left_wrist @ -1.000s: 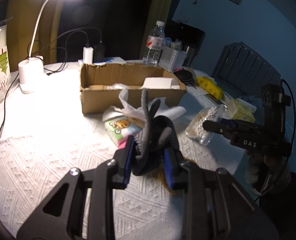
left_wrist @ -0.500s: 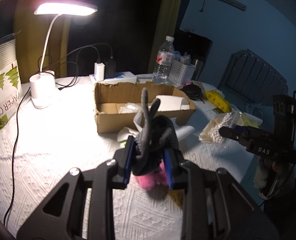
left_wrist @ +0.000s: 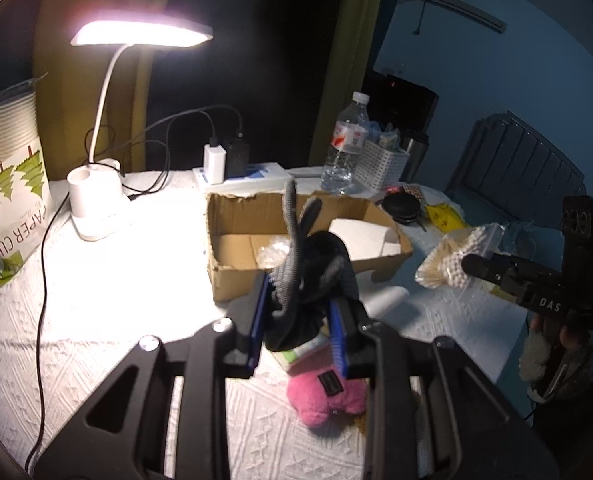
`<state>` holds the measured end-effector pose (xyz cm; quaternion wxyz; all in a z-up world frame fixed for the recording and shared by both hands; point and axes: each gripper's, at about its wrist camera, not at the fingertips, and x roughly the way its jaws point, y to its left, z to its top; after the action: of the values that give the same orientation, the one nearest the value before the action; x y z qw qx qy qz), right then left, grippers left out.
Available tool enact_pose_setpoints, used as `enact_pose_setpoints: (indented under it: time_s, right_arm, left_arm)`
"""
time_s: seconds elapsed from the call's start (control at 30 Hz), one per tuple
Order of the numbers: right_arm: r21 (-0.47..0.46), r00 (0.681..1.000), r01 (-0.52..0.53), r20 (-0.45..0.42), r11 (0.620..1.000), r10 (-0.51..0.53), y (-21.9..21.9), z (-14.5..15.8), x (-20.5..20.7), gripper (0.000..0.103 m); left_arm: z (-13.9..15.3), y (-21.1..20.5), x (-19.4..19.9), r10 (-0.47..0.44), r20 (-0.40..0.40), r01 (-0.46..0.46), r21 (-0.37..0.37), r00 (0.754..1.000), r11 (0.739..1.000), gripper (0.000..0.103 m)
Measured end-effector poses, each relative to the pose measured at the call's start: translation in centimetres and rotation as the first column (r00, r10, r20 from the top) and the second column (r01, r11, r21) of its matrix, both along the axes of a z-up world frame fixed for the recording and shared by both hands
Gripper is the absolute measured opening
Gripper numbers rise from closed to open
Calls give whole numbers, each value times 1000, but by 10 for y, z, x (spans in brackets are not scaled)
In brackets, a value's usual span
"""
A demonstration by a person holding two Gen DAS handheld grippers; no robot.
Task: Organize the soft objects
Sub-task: 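Grasp the gray glove with the left gripper while the right gripper holds a clear bag, then lower the clear bag into the box with the right gripper while the left drops the gray glove in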
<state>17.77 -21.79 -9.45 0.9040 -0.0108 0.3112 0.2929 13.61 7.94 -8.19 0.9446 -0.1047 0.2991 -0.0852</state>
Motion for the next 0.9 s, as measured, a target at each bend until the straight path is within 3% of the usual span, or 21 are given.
enact_pose_setpoints:
  time_s: [0.53, 0.9]
  right_arm:
    - [-3, 999, -42, 16, 999, 42, 24, 12, 46, 40]
    - [-9, 996, -86, 12, 996, 86, 44, 8, 77, 40]
  left_arm:
    - [4, 11, 44, 53, 30, -54, 64, 998, 996, 28]
    - [-8, 21, 80, 56, 19, -56, 50, 998, 997, 28]
